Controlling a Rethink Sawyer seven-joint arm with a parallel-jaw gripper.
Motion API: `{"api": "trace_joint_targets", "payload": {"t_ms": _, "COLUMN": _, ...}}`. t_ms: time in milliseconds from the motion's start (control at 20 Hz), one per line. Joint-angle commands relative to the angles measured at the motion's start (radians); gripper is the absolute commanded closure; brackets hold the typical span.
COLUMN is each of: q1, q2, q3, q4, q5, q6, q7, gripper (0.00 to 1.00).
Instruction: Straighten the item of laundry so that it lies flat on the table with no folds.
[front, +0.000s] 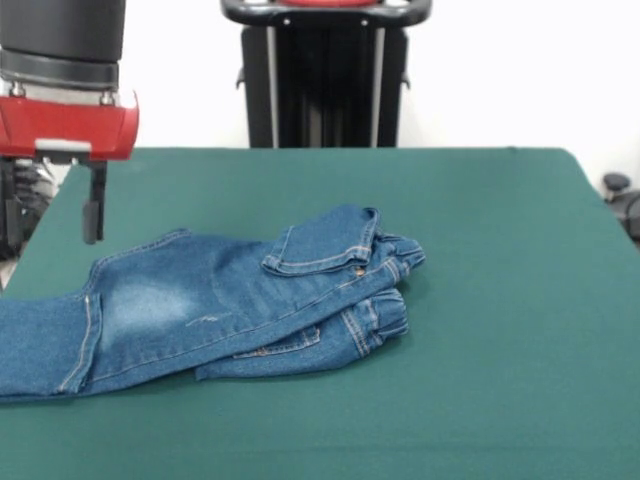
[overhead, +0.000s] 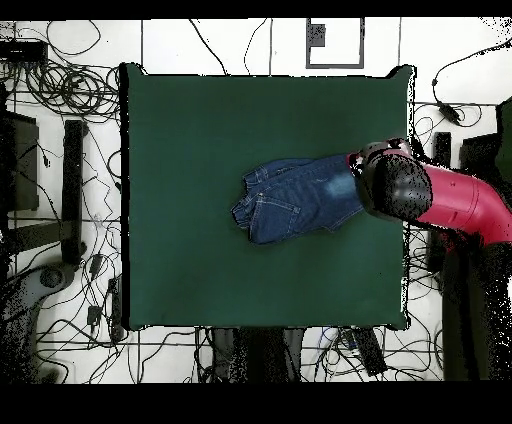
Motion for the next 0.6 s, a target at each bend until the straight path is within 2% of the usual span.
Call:
{"api": "trace_joint_targets", "payload": {"t_ms": 50, "q1": 0.046, "q2": 0.104, "q3": -0.008, "q4": 0.112, "q5": 0.044, "q6": -0.037, "q7": 0.250, "gripper": 0.00}}
{"api": "trace_joint_targets", "payload": {"t_ms": 600, "q1": 0.085, "q2": 0.101, "q3": -0.047, "q4": 0.112, "q5": 0.064, "q6": -0.049, "q7": 0.258, "gripper": 0.00}}
